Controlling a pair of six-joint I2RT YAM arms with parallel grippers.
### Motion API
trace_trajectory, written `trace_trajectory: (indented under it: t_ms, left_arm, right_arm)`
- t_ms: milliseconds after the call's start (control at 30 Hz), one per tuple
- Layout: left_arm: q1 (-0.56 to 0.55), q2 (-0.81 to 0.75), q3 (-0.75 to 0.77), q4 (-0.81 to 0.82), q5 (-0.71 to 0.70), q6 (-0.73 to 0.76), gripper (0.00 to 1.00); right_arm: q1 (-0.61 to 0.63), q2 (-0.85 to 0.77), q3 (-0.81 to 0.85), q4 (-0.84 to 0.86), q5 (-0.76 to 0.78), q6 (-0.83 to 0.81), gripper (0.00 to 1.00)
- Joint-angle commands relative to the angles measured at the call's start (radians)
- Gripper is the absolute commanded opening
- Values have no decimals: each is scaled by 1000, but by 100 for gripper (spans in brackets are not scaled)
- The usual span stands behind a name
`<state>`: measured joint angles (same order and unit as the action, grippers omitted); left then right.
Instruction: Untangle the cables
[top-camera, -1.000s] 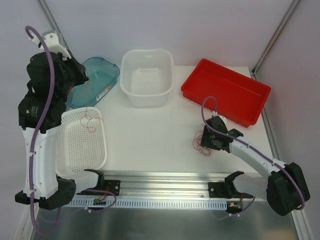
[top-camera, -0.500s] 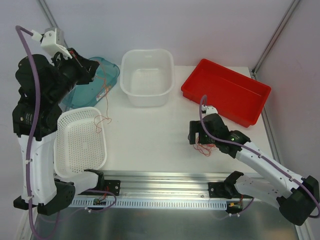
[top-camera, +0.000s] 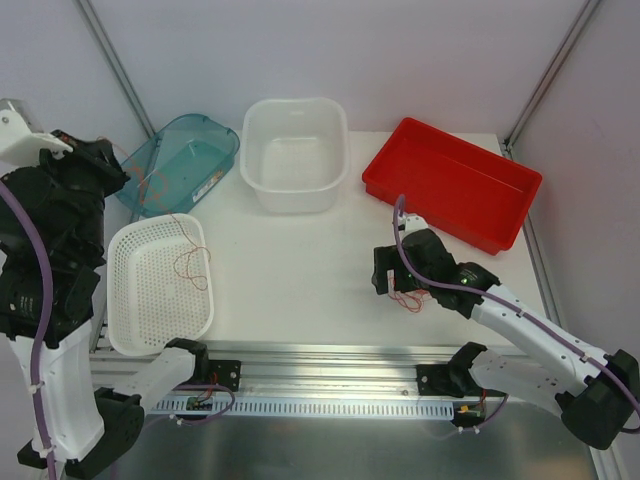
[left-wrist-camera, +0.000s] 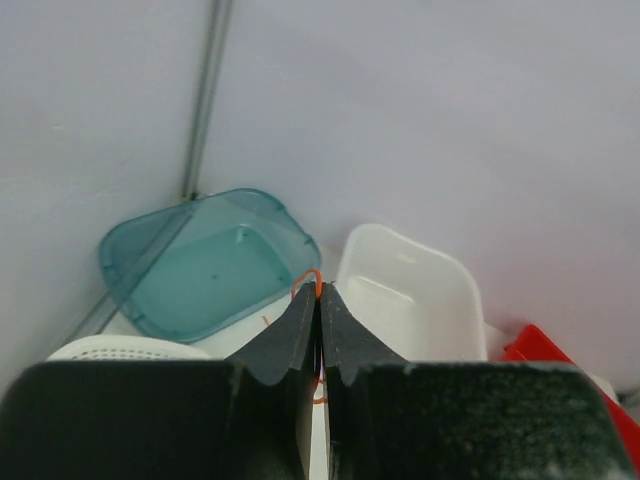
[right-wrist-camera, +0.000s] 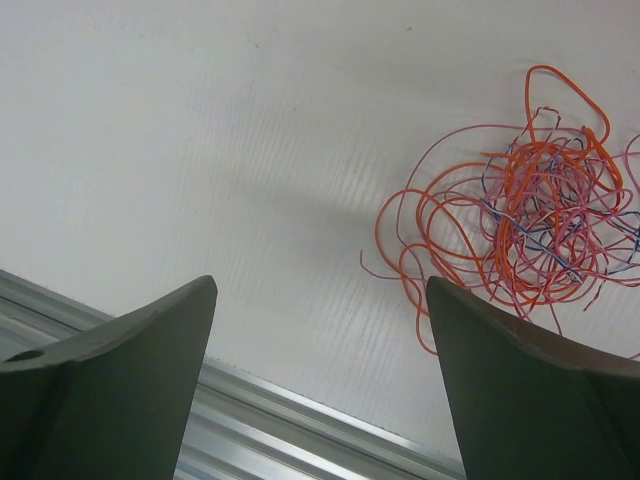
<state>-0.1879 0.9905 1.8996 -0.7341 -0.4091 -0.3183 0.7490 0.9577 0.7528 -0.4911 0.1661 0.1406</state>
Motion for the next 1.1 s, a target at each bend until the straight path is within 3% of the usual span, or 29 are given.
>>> trace_trajectory:
  t_ms: [0,333,433,533,600,700,767,800,833,900,967,1067]
  left_arm:
    - [5,-32,-89,30,-241,59,1]
    - [34,-127,-526,36,-370,47,2]
    - [123,-121,-689,36,-303,9,2]
    - [235,-61,-850,41,-125,-42,7]
    - [350,-15,-927,39,47,-64,18]
    - [418,57,-964,38,182,-79,24]
    - [418,50,-964,39,205,-94,38]
    - [418,39,-958,39,208,-99,50]
    - [418,22,-952,39,214,-99,72]
    - [418,-1,-927,35,231,-102,83]
    - [418,-16,-918,30,274,-128,91]
    - [416,-36,-933,22,337,-192,92]
  right_arm:
    - [7,-19,31,25,-22,-22,91]
    - [19,-11,-1,66,-56,1,91]
    - [23,-20,-10,65,-56,-1,91]
    - [23,-30,-21,63,-53,-1,91]
    - [24,-39,-29,59,-53,4,91]
    - [27,-56,-36,51,-50,5,91]
    - [27,-65,-40,43,-43,2,91]
    - [29,-68,-40,39,-37,1,91]
    - [29,-73,-41,36,-31,-1,91]
    - [27,-77,-46,36,-25,-4,91]
    - [27,-77,-49,40,-25,-4,91]
    - [27,-74,-53,51,-34,-4,91]
